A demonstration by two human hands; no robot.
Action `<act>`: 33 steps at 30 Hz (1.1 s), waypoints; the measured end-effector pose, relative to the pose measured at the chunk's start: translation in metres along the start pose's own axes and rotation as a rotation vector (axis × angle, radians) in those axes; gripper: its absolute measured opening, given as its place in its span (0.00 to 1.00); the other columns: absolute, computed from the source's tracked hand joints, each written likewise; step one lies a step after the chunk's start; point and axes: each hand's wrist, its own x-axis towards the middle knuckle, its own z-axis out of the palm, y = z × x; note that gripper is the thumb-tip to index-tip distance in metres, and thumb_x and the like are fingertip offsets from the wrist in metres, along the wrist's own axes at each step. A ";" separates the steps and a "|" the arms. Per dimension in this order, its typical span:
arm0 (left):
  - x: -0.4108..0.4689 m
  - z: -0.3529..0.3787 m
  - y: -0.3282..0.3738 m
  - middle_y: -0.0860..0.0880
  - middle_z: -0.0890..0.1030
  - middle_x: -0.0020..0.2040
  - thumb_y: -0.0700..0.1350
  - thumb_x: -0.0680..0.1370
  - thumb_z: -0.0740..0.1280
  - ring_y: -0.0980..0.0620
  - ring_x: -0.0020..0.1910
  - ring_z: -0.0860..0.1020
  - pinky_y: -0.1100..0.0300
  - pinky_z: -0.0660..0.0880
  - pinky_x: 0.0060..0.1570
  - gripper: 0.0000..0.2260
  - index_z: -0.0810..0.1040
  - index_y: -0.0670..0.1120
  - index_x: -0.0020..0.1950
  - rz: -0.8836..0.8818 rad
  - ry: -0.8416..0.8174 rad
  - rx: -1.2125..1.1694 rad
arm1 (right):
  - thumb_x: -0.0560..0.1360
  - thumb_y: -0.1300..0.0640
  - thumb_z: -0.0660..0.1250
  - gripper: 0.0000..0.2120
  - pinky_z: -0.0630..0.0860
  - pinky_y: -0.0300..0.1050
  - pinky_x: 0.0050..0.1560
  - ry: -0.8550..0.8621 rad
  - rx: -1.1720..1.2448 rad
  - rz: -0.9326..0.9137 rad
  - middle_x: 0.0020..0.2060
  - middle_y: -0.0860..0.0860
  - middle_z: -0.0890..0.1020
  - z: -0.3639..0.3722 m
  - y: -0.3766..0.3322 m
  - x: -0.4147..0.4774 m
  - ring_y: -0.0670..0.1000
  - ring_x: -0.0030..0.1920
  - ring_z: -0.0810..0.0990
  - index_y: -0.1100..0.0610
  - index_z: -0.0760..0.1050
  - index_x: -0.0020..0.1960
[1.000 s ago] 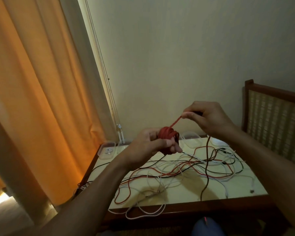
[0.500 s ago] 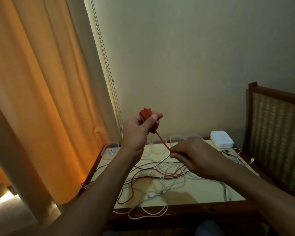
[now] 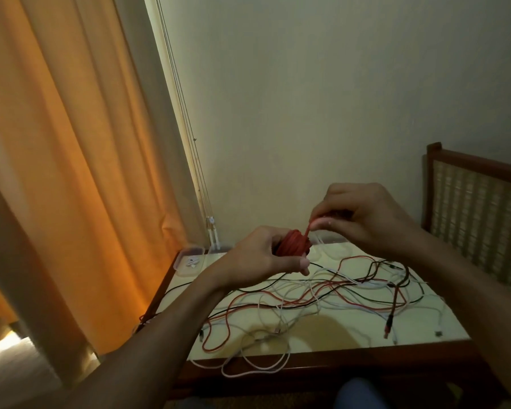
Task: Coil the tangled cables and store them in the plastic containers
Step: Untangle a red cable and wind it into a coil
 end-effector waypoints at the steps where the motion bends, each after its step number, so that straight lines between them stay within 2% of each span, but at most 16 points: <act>1: 0.000 0.000 0.000 0.41 0.86 0.48 0.46 0.79 0.72 0.42 0.47 0.83 0.42 0.79 0.50 0.11 0.81 0.40 0.56 0.004 -0.010 -0.037 | 0.74 0.50 0.74 0.06 0.73 0.37 0.38 0.013 0.060 0.066 0.39 0.43 0.82 0.001 0.000 0.001 0.45 0.37 0.79 0.51 0.86 0.47; 3: -0.001 -0.001 0.003 0.42 0.85 0.47 0.43 0.80 0.69 0.48 0.45 0.82 0.54 0.77 0.46 0.10 0.79 0.39 0.57 0.016 -0.027 -0.180 | 0.74 0.51 0.73 0.06 0.72 0.33 0.39 0.000 0.237 0.229 0.41 0.42 0.85 0.004 -0.003 0.000 0.42 0.37 0.79 0.50 0.86 0.50; 5: -0.005 0.000 0.006 0.41 0.83 0.45 0.41 0.79 0.67 0.47 0.45 0.80 0.58 0.75 0.45 0.08 0.79 0.39 0.56 0.033 -0.039 -0.367 | 0.79 0.55 0.69 0.08 0.71 0.29 0.37 -0.087 0.435 0.380 0.37 0.37 0.85 0.011 -0.008 -0.004 0.37 0.33 0.79 0.51 0.85 0.56; 7: -0.008 0.001 0.007 0.41 0.81 0.44 0.41 0.79 0.65 0.47 0.44 0.79 0.59 0.75 0.46 0.05 0.81 0.43 0.49 0.035 -0.031 -0.505 | 0.83 0.56 0.63 0.11 0.64 0.36 0.27 -0.154 0.577 0.477 0.24 0.41 0.76 0.020 -0.014 -0.012 0.41 0.24 0.69 0.53 0.84 0.56; 8: -0.010 0.001 0.007 0.42 0.81 0.43 0.41 0.79 0.64 0.48 0.43 0.78 0.59 0.75 0.46 0.06 0.80 0.44 0.46 0.033 -0.024 -0.538 | 0.84 0.55 0.61 0.13 0.59 0.41 0.26 -0.165 0.648 0.501 0.23 0.43 0.70 0.024 -0.017 -0.016 0.45 0.24 0.63 0.54 0.84 0.55; 10: -0.013 0.000 0.008 0.46 0.81 0.40 0.41 0.80 0.62 0.49 0.43 0.79 0.59 0.75 0.47 0.07 0.76 0.42 0.43 0.027 -0.019 -0.584 | 0.84 0.52 0.59 0.15 0.56 0.43 0.26 -0.158 0.772 0.533 0.25 0.51 0.65 0.030 -0.025 -0.023 0.47 0.25 0.59 0.56 0.84 0.54; 14: -0.021 0.001 0.011 0.49 0.80 0.37 0.42 0.80 0.62 0.51 0.41 0.80 0.57 0.74 0.49 0.09 0.77 0.44 0.41 0.015 0.006 -0.677 | 0.83 0.49 0.60 0.15 0.54 0.47 0.28 -0.114 0.867 0.595 0.30 0.56 0.68 0.035 -0.043 -0.030 0.48 0.27 0.60 0.54 0.83 0.56; 16: -0.024 0.004 0.014 0.49 0.80 0.37 0.42 0.80 0.63 0.51 0.41 0.80 0.57 0.75 0.50 0.11 0.79 0.47 0.39 0.014 0.011 -0.686 | 0.83 0.50 0.61 0.13 0.54 0.47 0.28 -0.093 0.872 0.617 0.28 0.53 0.68 0.035 -0.053 -0.032 0.48 0.26 0.59 0.52 0.84 0.54; 18: -0.025 0.008 0.019 0.49 0.80 0.37 0.42 0.79 0.63 0.50 0.42 0.81 0.58 0.77 0.50 0.12 0.80 0.47 0.38 0.018 0.016 -0.673 | 0.84 0.54 0.61 0.12 0.53 0.47 0.29 -0.079 0.838 0.636 0.25 0.45 0.72 0.031 -0.061 -0.032 0.48 0.26 0.59 0.53 0.83 0.50; 21: -0.029 0.015 0.027 0.48 0.80 0.36 0.40 0.78 0.63 0.50 0.40 0.81 0.56 0.77 0.50 0.13 0.81 0.47 0.36 0.032 0.052 -0.649 | 0.84 0.59 0.60 0.13 0.53 0.47 0.30 -0.067 0.824 0.638 0.21 0.44 0.74 0.021 -0.074 -0.035 0.46 0.24 0.61 0.57 0.81 0.47; 23: -0.031 0.021 0.032 0.47 0.80 0.35 0.40 0.78 0.64 0.49 0.39 0.81 0.57 0.76 0.48 0.11 0.80 0.45 0.37 0.041 0.097 -0.637 | 0.84 0.62 0.59 0.12 0.62 0.35 0.26 -0.056 0.765 0.620 0.20 0.43 0.74 0.015 -0.082 -0.037 0.41 0.21 0.69 0.60 0.80 0.48; 24: -0.032 0.025 0.034 0.46 0.81 0.36 0.40 0.78 0.64 0.49 0.39 0.81 0.57 0.76 0.46 0.08 0.78 0.41 0.40 0.048 0.118 -0.636 | 0.84 0.63 0.58 0.12 0.67 0.32 0.25 -0.049 0.728 0.613 0.20 0.42 0.75 0.012 -0.085 -0.038 0.39 0.22 0.72 0.61 0.79 0.48; 27: -0.035 0.040 0.040 0.44 0.81 0.37 0.40 0.78 0.63 0.49 0.38 0.80 0.59 0.76 0.43 0.06 0.77 0.38 0.46 0.087 0.191 -0.640 | 0.84 0.62 0.59 0.12 0.70 0.29 0.28 -0.022 0.625 0.592 0.21 0.40 0.75 0.007 -0.090 -0.041 0.36 0.24 0.73 0.61 0.79 0.48; 29: -0.035 0.049 0.044 0.44 0.81 0.37 0.39 0.79 0.62 0.48 0.39 0.78 0.58 0.75 0.43 0.11 0.83 0.45 0.43 0.128 0.241 -0.630 | 0.84 0.60 0.60 0.12 0.68 0.29 0.29 -0.007 0.553 0.572 0.22 0.38 0.75 0.003 -0.091 -0.042 0.36 0.25 0.73 0.60 0.80 0.48; 31: -0.036 0.056 0.049 0.43 0.81 0.38 0.39 0.81 0.62 0.45 0.41 0.76 0.54 0.74 0.45 0.15 0.84 0.49 0.40 0.159 0.270 -0.626 | 0.84 0.58 0.61 0.12 0.68 0.28 0.29 0.006 0.501 0.566 0.23 0.37 0.76 -0.001 -0.091 -0.044 0.36 0.26 0.74 0.59 0.81 0.48; 33: -0.036 0.059 0.052 0.43 0.81 0.37 0.40 0.80 0.62 0.43 0.41 0.75 0.47 0.71 0.47 0.12 0.83 0.47 0.41 0.162 0.299 -0.638 | 0.84 0.57 0.62 0.11 0.67 0.28 0.30 0.015 0.463 0.554 0.25 0.37 0.77 -0.006 -0.091 -0.045 0.35 0.27 0.74 0.57 0.82 0.50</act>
